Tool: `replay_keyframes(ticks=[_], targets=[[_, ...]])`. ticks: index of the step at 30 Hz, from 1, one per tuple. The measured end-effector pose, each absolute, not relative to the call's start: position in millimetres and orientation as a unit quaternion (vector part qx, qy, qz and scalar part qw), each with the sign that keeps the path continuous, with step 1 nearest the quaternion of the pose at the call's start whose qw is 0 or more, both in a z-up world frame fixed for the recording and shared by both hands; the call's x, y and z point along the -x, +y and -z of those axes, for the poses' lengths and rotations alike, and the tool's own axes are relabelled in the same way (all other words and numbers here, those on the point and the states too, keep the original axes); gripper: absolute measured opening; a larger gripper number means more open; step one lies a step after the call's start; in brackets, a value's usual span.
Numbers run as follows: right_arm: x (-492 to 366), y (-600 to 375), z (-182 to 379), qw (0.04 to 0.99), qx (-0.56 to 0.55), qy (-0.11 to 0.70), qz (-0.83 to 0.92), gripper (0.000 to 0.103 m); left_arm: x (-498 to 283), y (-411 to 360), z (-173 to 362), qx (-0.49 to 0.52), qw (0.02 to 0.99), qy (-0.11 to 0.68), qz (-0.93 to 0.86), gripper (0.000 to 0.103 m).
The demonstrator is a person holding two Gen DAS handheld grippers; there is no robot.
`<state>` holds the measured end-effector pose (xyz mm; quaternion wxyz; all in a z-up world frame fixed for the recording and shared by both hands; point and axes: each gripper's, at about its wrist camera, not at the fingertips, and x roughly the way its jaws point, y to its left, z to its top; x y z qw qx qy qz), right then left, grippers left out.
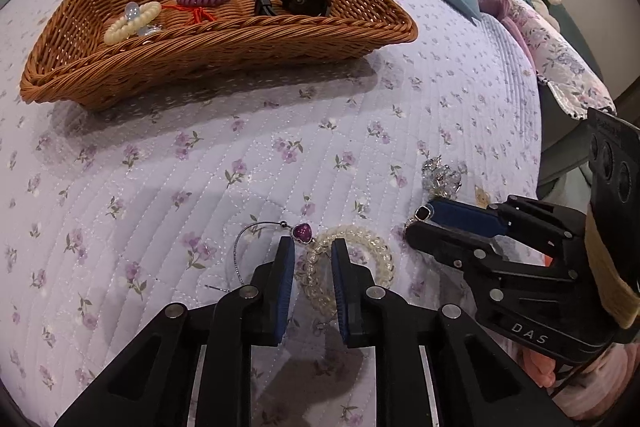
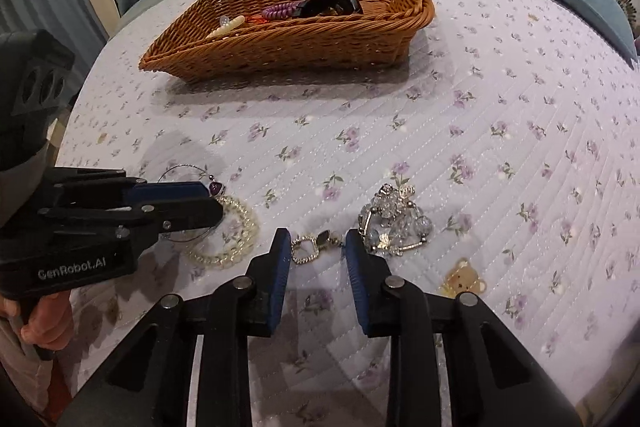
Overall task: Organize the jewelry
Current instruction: 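Grasp the clear bead bracelet with the left gripper while the right grasps a small charm, then carry the bead bracelet and charm over the basket with both grippers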
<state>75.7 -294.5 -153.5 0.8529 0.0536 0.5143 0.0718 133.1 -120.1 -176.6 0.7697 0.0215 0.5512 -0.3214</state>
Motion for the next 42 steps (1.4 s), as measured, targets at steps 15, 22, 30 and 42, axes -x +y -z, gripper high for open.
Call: replay_keyframes(ticks=[15, 22, 30, 42], targets=[[-54, -284, 144, 0.862, -0.016, 0.494, -0.110, 0.019, -118, -127, 171, -0.054, 0.777, 0.537, 0.324, 0.009], [-54, -297, 135, 0.866, -0.061, 0.480, -0.124, 0.019, -120, -84, 147, 0.084, 0.757, 0.538, 0.360, 0.009], [-58, -297, 141, 0.857, -0.066, 0.496, -0.121, 0.019, -104, -50, 155, 0.103, 0.764, 0.574, 0.276, 0.009], [-56, -299, 141, 0.858, -0.071, 0.493, -0.126, 0.019, -72, -14, 151, 0.147, 0.762, 0.574, 0.261, 0.009]])
